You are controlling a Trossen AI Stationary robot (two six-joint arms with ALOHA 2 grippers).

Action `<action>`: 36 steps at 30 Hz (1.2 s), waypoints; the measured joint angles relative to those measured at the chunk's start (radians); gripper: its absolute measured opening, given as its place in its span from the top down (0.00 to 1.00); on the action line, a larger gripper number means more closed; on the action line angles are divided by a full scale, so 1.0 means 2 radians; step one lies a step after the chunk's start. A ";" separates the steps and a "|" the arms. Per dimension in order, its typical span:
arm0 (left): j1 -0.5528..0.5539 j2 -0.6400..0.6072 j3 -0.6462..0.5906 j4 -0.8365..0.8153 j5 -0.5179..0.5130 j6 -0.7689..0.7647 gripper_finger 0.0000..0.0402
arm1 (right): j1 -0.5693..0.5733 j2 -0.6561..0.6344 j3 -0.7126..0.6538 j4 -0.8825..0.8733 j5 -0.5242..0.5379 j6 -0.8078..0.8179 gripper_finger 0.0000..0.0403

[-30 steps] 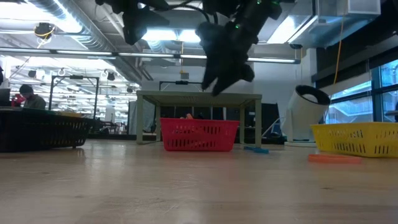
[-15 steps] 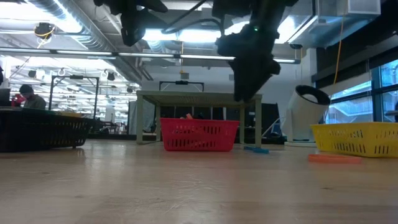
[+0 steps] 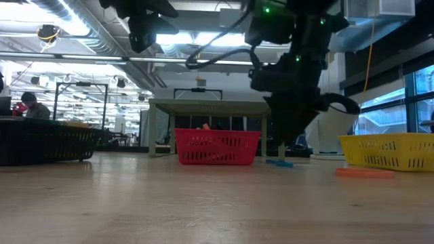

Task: Pick & Place Office Desk Supplies
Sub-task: Put the blue rubber band into the red bin

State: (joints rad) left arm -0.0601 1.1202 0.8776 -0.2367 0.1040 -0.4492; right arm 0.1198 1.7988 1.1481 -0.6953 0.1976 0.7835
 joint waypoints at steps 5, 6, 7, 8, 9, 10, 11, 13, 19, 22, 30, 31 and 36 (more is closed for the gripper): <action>0.000 0.000 0.000 0.000 0.000 0.000 0.68 | -0.010 0.000 -0.038 0.052 -0.003 0.008 0.52; 0.000 0.000 0.000 0.000 0.000 0.000 0.68 | -0.013 0.000 -0.045 0.064 -0.007 0.011 0.52; 0.000 0.000 0.000 0.000 0.001 0.000 0.68 | -0.015 0.000 -0.050 0.069 -0.008 0.014 0.52; 0.000 0.000 0.000 0.000 0.004 0.000 0.68 | -0.016 0.000 -0.055 0.071 -0.008 0.016 0.52; 0.000 0.000 0.000 0.000 0.008 0.000 0.68 | -0.018 0.000 -0.060 0.075 -0.004 0.018 0.52; 0.000 0.000 0.000 0.000 0.011 0.000 0.68 | -0.019 0.000 -0.066 0.080 0.000 0.019 0.52; 0.000 0.000 0.000 0.000 0.014 0.000 0.68 | -0.021 0.000 -0.072 0.086 0.000 0.020 0.52; 0.000 0.000 0.000 0.000 0.016 -0.003 0.68 | -0.026 0.000 -0.082 0.093 -0.003 0.019 0.52; 0.000 0.000 0.000 0.000 0.016 -0.010 0.68 | -0.028 -0.005 -0.114 0.132 0.001 0.022 0.55; 0.000 0.000 0.000 0.000 0.016 -0.013 0.68 | -0.028 -0.005 -0.115 0.132 0.005 0.023 0.63; 0.000 0.000 0.000 0.000 0.015 -0.019 0.68 | -0.029 -0.003 -0.115 0.140 0.003 0.024 0.97; 0.000 0.000 0.000 0.000 0.015 -0.019 0.68 | -0.029 -0.003 -0.115 0.140 0.003 0.027 0.97; 0.000 0.000 0.000 0.000 0.015 -0.023 0.68 | -0.028 -0.011 -0.117 0.137 -0.008 0.034 0.99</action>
State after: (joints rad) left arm -0.0599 1.1202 0.8776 -0.2361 0.1337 -0.4942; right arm 0.0629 1.7775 0.9146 -0.4213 0.1808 0.8525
